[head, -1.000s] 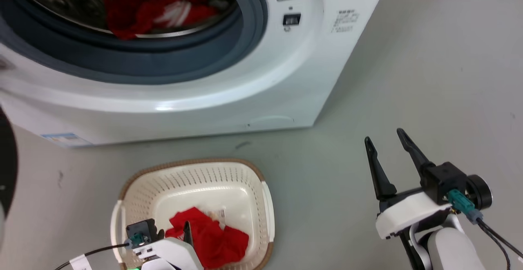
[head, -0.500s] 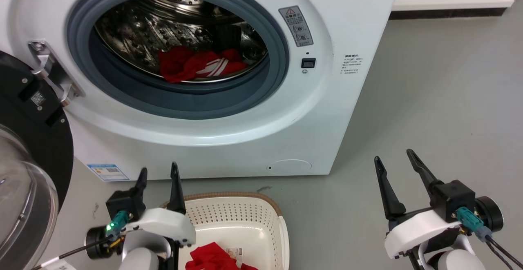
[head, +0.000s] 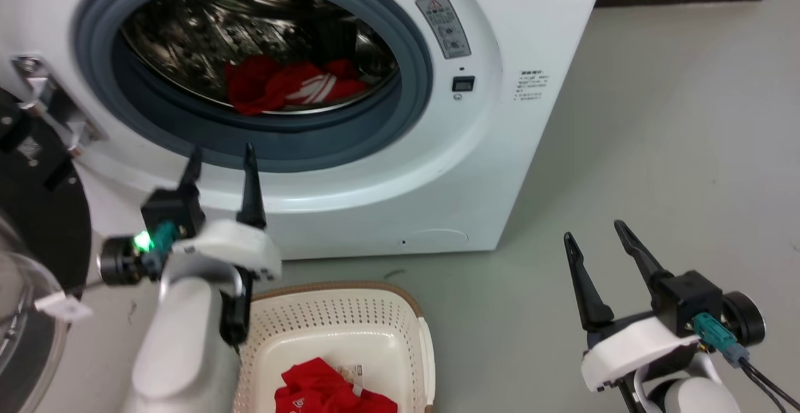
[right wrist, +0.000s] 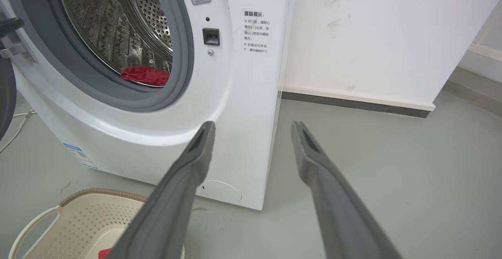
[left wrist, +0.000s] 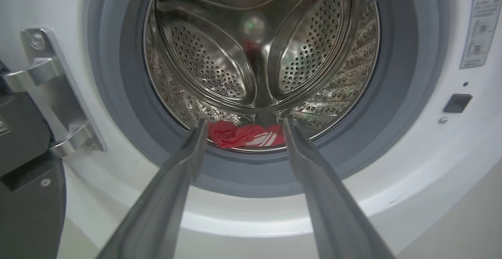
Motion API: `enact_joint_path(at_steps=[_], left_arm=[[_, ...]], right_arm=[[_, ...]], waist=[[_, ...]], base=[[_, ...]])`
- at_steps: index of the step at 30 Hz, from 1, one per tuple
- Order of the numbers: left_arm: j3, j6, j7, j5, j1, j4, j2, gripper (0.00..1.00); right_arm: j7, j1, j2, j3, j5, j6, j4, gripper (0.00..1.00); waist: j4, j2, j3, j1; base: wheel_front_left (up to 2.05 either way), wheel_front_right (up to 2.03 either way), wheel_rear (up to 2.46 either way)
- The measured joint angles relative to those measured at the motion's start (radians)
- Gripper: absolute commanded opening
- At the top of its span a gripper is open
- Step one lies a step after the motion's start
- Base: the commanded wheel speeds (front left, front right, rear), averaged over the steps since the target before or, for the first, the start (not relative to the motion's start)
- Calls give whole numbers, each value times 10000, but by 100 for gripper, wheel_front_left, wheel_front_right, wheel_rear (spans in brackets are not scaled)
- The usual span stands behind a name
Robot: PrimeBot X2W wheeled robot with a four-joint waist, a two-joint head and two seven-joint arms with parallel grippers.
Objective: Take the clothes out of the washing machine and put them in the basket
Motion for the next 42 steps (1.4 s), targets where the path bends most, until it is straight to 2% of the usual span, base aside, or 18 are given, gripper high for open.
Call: enact_joint_path(at_steps=[9, 20, 24, 33, 42], left_arm=[[-58, -161, 194, 391, -3057, 2729, 1032, 100], [-594, -232, 1879, 1191, -6635, 5014, 2619, 100], [-809, -267, 2748, 1442, -7707, 5588, 3032, 100], [-1358, -485, 5428, 2088, -9666, 6403, 4289, 100], [-1536, -456, 8310, 2161, -10843, 6543, 4627, 100]], right_arm=[[-443, -934, 0, 399, 337, 0, 284, 100], [-1210, -1924, -4, 917, 1101, 0, 1177, 100], [-1369, -2220, -8, 1124, 1427, 0, 1484, 100], [-1521, -2816, -6, 1567, 2125, 0, 1779, 100], [-1524, -2986, -6, 1866, 2431, 0, 1601, 100]], waist=[[-723, 0, 1279, 1], [-2004, 0, 2830, 3], [-2436, 1, 3384, 3], [-3334, 0, 4602, 4], [-3885, 0, 5469, 3]], base=[[0, 0, 0], [0, 0, 0], [0, 0, 0], [0, 0, 0], [0, 0, 0]])
